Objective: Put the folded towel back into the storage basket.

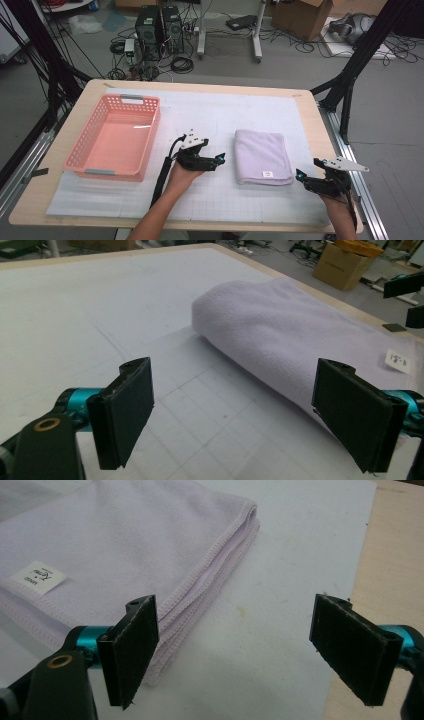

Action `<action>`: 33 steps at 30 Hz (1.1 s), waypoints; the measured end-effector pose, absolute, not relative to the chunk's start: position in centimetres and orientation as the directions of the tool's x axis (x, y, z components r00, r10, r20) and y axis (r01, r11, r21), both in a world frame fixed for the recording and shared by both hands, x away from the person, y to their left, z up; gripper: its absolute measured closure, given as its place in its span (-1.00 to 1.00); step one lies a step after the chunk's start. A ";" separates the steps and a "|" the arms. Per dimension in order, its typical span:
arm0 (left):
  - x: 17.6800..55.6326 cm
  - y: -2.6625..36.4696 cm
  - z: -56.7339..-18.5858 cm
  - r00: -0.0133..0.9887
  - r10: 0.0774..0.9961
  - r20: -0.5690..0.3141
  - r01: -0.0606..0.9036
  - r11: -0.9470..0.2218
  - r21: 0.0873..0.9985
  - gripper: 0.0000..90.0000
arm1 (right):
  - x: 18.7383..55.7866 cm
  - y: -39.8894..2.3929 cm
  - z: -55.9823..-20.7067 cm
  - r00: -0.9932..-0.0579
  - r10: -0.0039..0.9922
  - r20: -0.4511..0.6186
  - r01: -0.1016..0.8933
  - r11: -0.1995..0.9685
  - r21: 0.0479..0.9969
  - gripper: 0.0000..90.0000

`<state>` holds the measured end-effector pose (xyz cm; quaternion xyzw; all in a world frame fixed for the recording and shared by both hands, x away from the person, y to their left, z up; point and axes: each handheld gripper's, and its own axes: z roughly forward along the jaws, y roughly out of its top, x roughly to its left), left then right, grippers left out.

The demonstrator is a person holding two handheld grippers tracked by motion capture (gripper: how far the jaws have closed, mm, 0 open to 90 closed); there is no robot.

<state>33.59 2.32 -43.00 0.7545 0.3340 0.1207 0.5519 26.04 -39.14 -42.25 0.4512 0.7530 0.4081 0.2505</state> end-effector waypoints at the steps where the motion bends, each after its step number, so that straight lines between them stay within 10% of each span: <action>1: 33.7 1.9 -43.0 0.749 0.636 -0.187 0.373 -0.172 0.912 -0.60 | 26.0 -39.1 -42.3 -0.469 0.883 -0.007 0.474 0.258 0.842 -0.59; 33: 36.9 -5.8 -45.1 0.696 0.630 -0.345 0.593 -0.232 0.771 -0.58 | 26.2 -39.3 -42.4 -0.476 0.879 0.021 0.479 0.239 0.845 -0.59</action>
